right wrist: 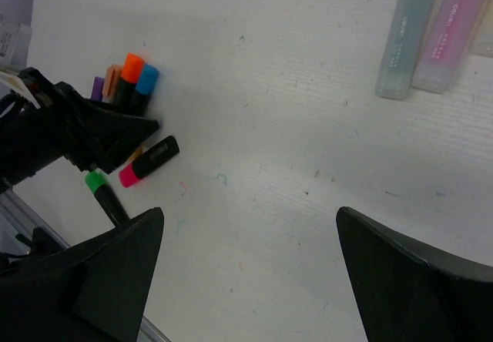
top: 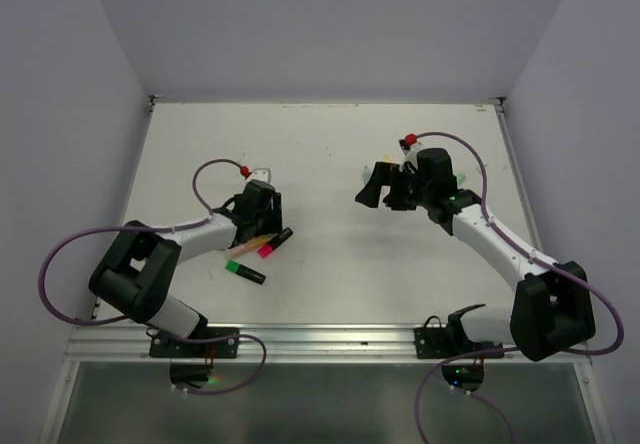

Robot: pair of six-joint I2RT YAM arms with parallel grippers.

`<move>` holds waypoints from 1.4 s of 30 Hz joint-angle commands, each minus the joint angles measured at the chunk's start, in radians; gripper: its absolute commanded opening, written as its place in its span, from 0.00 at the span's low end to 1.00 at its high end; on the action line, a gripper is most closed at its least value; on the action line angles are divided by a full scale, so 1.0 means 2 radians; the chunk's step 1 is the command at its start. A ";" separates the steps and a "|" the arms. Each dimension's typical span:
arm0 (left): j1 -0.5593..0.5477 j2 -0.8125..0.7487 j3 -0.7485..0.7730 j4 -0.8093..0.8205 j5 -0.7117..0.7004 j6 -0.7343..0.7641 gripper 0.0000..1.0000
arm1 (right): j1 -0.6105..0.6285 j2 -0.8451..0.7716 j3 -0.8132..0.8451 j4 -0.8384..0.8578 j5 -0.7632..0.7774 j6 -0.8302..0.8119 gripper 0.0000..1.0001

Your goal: Open the pen caps

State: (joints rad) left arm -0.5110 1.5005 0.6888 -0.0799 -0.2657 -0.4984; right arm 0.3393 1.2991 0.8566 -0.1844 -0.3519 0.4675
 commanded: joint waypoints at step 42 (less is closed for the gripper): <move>-0.010 0.012 -0.016 0.123 0.102 -0.005 0.48 | 0.009 0.068 0.011 0.089 -0.069 0.058 0.97</move>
State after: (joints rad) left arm -0.5167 1.5127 0.6338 0.1596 -0.0219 -0.5297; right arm 0.3534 1.4277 0.8383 -0.0422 -0.4648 0.5758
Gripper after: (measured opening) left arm 0.464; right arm 0.975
